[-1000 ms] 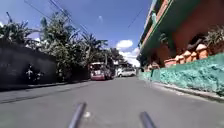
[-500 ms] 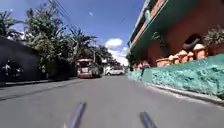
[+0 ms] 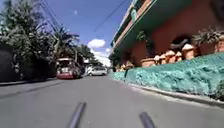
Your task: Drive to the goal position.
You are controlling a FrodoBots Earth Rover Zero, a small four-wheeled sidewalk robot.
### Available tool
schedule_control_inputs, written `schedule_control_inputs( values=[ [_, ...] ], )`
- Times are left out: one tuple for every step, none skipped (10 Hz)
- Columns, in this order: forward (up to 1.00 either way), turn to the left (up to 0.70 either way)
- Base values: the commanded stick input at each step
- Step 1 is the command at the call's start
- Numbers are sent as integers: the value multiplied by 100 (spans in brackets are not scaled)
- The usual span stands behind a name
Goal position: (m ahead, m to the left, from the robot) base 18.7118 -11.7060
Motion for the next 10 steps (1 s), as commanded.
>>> schedule_control_inputs(
  values=[
    [100,14],
    [100,5],
    [100,4],
    [100,8],
    [100,8],
    [100,7],
    [100,7],
    [100,7],
    [100,6],
    [100,7]
  ],
)
